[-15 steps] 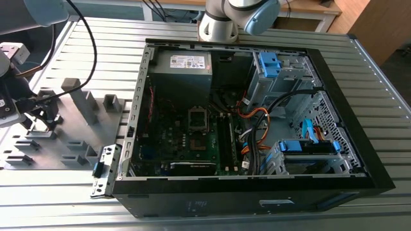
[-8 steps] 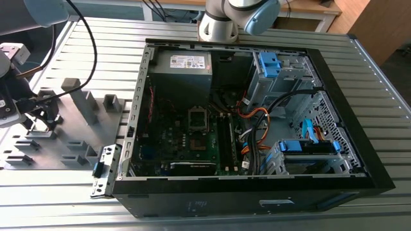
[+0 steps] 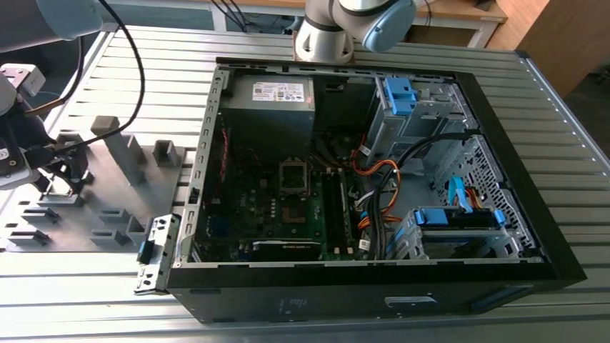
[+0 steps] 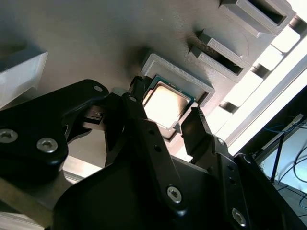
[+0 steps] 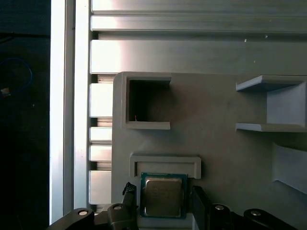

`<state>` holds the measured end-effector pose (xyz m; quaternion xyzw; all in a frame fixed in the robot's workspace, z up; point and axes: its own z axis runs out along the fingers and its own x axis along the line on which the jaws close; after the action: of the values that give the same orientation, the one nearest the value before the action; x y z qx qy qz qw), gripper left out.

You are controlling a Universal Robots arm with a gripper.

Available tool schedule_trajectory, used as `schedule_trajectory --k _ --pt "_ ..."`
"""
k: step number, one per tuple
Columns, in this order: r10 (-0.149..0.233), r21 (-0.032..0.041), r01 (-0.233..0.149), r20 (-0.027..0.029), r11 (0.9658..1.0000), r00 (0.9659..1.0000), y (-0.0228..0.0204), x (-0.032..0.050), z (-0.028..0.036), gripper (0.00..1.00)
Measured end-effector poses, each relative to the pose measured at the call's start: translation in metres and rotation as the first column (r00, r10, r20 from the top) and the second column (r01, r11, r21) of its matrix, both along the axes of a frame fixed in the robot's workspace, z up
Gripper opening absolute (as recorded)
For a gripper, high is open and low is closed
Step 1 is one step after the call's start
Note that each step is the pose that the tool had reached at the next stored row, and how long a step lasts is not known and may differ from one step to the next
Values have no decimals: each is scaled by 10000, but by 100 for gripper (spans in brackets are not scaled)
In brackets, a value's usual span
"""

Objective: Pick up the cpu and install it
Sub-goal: 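Pick up the cpu and move it towards the insertion slot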

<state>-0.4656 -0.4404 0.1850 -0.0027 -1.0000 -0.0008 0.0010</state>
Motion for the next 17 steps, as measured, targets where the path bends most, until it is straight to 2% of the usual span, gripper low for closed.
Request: schedule_trajectory --k 14,15,17 --pt "1 0 -1 -1 10000 10000 -1 3 1 56" --pt "1 0 -1 -1 10000 10000 0 3 1 49" --pt "1 0 -1 -1 10000 10000 0 3 1 49"
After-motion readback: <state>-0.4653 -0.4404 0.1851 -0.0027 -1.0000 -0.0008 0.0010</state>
